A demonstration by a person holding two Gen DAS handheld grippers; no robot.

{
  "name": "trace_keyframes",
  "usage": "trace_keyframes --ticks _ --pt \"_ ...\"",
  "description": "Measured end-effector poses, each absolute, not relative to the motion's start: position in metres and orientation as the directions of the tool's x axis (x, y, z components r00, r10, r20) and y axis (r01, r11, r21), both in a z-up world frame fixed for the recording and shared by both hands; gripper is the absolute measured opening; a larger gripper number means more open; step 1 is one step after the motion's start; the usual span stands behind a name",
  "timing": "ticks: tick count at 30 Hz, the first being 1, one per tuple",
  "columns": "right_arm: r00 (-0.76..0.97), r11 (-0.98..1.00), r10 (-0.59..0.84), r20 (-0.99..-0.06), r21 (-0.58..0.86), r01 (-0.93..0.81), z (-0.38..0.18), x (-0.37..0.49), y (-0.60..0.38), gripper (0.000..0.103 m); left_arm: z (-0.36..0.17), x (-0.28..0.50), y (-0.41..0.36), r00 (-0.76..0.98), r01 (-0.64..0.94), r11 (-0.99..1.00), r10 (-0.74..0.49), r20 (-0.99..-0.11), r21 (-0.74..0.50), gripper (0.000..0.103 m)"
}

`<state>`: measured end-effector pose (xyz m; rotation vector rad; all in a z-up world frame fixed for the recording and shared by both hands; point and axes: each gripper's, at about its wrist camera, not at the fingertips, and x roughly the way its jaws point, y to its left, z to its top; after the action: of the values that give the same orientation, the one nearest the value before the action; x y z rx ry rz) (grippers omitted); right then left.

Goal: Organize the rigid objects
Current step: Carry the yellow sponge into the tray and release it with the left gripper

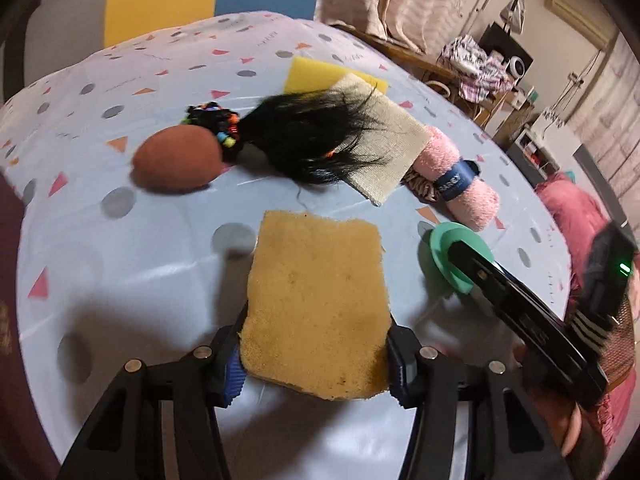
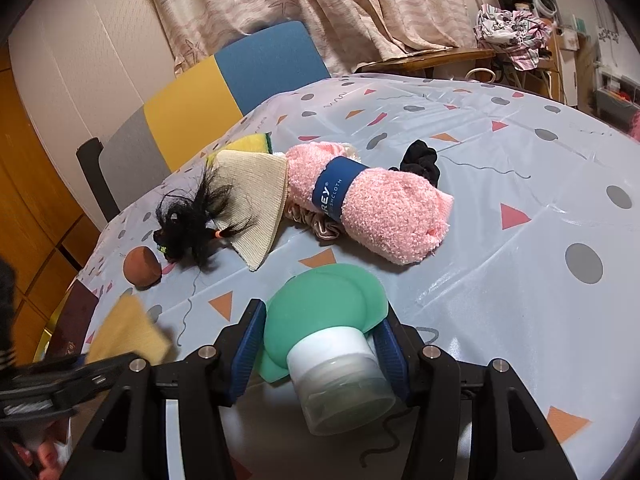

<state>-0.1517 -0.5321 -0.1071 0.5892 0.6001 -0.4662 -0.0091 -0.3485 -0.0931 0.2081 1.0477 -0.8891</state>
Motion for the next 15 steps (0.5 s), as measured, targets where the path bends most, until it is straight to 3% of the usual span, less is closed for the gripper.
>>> trace_keyframes --ticks 15 --pt "0.697 0.756 -0.262 -0.668 0.306 0.578 -0.106 -0.146 -0.526 0.056 -0.027 0.014 -0.196 0.439 0.555 0.798 -0.519 -0.733 -0.233 0.056"
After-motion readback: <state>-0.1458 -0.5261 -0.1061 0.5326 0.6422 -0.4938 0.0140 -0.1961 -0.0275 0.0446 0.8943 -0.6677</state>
